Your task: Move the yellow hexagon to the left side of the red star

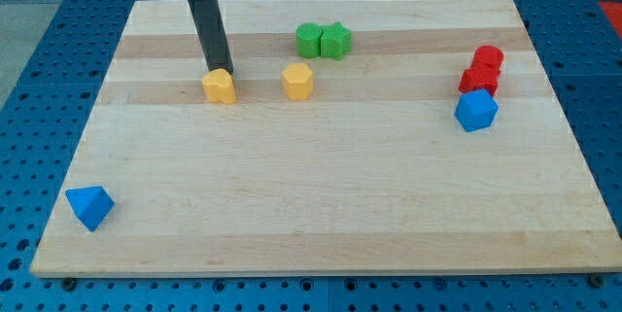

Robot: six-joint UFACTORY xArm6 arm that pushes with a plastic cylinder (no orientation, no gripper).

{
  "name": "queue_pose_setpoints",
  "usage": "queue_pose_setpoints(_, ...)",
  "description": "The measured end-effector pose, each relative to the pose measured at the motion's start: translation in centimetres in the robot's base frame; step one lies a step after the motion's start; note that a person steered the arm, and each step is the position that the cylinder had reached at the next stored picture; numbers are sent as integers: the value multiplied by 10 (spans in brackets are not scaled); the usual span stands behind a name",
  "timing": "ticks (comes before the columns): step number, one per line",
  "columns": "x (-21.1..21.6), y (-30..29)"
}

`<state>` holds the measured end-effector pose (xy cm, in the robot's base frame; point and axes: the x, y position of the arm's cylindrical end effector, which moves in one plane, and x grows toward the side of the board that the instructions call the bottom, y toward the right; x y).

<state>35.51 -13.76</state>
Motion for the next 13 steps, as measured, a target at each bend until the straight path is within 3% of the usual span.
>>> queue_pose_setpoints(2,8,118)
queue_pose_setpoints(3,12,144)
queue_pose_setpoints(5,32,51)
queue_pose_setpoints(6,51,90)
queue_pose_setpoints(8,51,231)
queue_pose_setpoints(9,51,206)
queue_pose_setpoints(10,51,139)
queue_pose_setpoints(11,30,133)
queue_pose_setpoints(13,15,222)
